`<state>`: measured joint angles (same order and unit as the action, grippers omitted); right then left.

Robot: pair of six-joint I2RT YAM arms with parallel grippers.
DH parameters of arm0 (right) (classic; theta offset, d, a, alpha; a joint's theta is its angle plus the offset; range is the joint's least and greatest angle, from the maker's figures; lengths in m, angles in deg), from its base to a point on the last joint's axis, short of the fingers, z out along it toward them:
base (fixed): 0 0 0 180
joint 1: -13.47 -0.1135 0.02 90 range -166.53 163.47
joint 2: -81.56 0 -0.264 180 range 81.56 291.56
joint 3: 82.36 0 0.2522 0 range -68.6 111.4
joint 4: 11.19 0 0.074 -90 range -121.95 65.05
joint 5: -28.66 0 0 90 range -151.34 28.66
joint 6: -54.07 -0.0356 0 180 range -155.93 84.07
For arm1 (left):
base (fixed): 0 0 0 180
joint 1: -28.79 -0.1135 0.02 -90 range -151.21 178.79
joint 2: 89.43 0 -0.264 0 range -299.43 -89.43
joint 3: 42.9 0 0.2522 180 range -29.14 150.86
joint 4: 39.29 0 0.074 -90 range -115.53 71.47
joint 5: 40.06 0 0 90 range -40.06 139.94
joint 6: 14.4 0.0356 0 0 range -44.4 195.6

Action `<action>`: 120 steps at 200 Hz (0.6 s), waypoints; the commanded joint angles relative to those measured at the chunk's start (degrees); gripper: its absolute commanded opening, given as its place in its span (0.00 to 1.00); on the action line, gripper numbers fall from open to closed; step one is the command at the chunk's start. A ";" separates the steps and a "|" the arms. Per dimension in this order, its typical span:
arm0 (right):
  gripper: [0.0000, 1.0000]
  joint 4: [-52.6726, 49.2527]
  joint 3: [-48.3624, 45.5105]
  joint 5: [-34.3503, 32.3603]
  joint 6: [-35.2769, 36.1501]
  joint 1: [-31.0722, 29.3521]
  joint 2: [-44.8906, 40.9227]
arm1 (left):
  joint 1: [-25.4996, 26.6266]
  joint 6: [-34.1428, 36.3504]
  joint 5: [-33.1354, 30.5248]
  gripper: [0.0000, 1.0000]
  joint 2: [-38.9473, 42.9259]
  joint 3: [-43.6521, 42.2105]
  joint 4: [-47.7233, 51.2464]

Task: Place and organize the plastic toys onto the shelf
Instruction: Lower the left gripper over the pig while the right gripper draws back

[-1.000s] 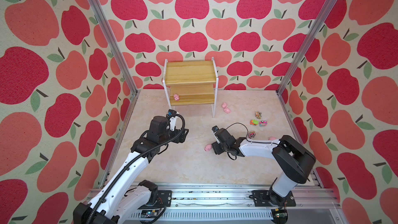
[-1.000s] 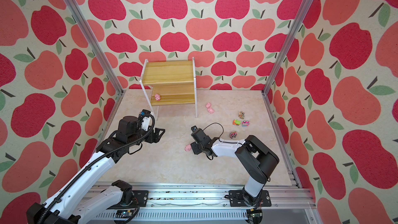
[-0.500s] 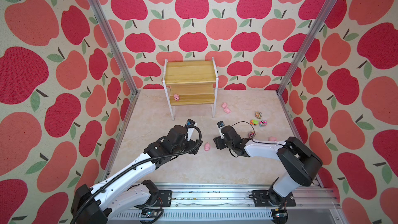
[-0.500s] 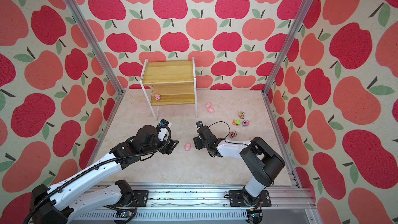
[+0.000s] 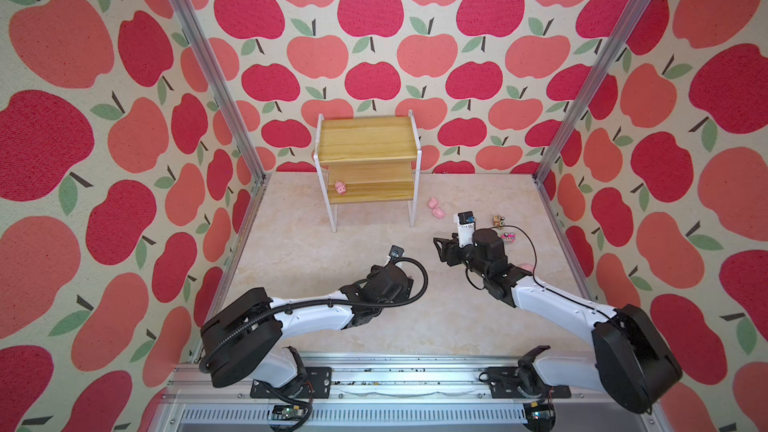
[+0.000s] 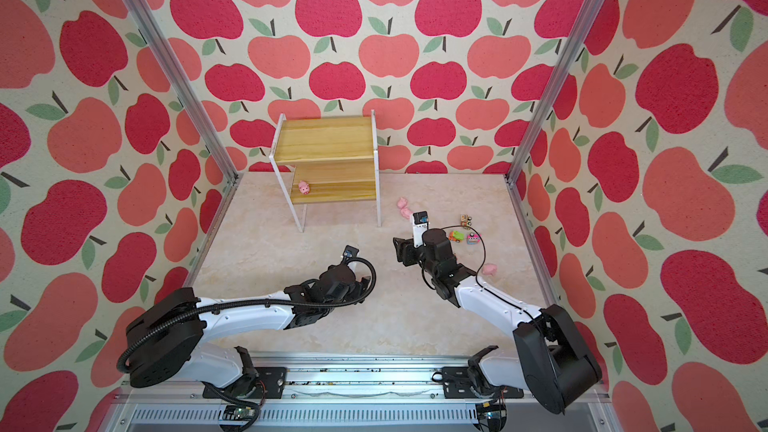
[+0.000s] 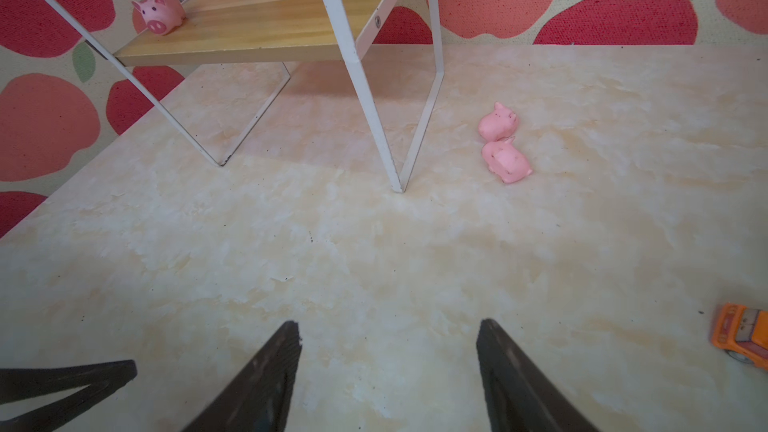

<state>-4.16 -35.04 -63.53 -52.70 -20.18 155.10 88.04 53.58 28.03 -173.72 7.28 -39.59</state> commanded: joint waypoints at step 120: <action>0.70 13.59 -7.64 4.68 0.93 2.63 -2.96 | 8.90 13.99 -17.08 0.72 -29.00 -17.47 -66.56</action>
<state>7.43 -41.94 -60.06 -51.89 -17.86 153.50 97.28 65.23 13.75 -199.47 -8.28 -93.45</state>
